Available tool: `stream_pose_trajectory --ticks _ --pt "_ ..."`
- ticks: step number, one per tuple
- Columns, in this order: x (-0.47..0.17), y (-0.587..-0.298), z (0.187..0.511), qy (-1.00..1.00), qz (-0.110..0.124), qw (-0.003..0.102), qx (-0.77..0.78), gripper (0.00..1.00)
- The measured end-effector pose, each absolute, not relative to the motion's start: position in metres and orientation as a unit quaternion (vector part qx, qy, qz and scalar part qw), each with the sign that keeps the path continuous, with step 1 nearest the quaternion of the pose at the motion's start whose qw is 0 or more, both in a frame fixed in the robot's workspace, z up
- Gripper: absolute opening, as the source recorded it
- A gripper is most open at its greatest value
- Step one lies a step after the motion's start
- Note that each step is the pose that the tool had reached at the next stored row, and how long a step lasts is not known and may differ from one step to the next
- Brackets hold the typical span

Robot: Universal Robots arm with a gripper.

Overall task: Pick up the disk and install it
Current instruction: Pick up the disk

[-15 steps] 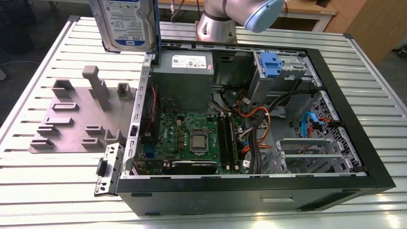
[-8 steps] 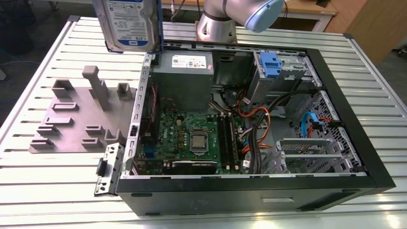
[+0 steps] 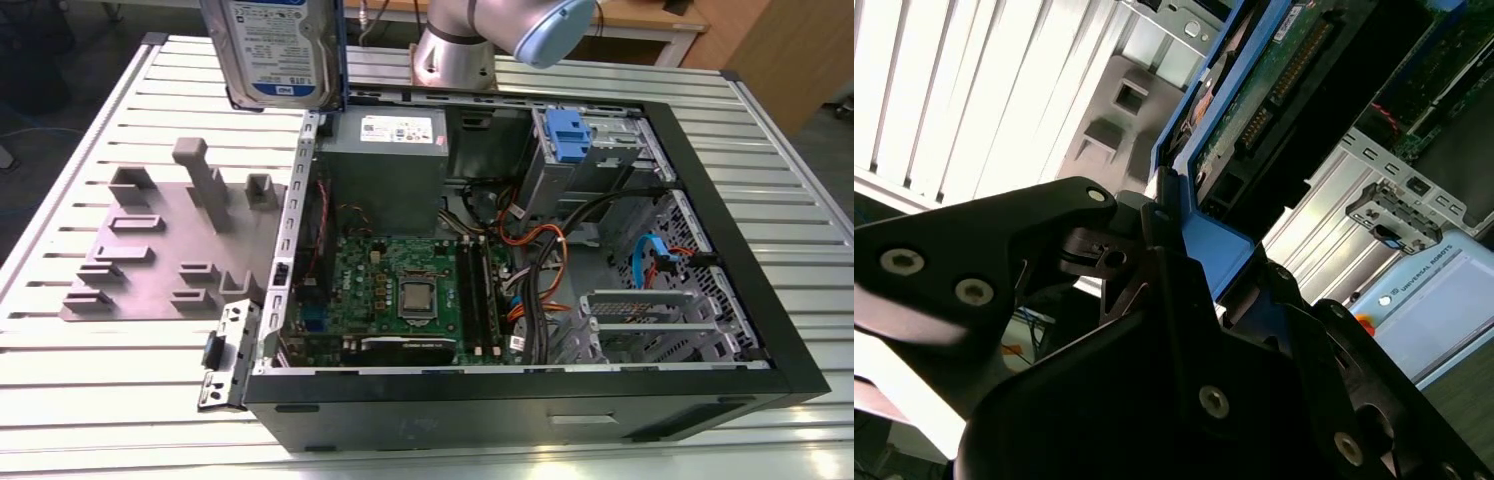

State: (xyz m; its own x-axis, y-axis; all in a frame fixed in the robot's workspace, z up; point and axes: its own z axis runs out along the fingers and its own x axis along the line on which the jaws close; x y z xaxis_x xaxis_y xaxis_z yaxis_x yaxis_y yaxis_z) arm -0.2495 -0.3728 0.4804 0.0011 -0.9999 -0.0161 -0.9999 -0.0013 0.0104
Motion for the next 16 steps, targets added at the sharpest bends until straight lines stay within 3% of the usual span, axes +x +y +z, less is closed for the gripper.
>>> stream_pose_trajectory --ticks 16 --pt "-0.245 -0.387 0.48 0.707 0.009 0.002 -0.708 0.36"
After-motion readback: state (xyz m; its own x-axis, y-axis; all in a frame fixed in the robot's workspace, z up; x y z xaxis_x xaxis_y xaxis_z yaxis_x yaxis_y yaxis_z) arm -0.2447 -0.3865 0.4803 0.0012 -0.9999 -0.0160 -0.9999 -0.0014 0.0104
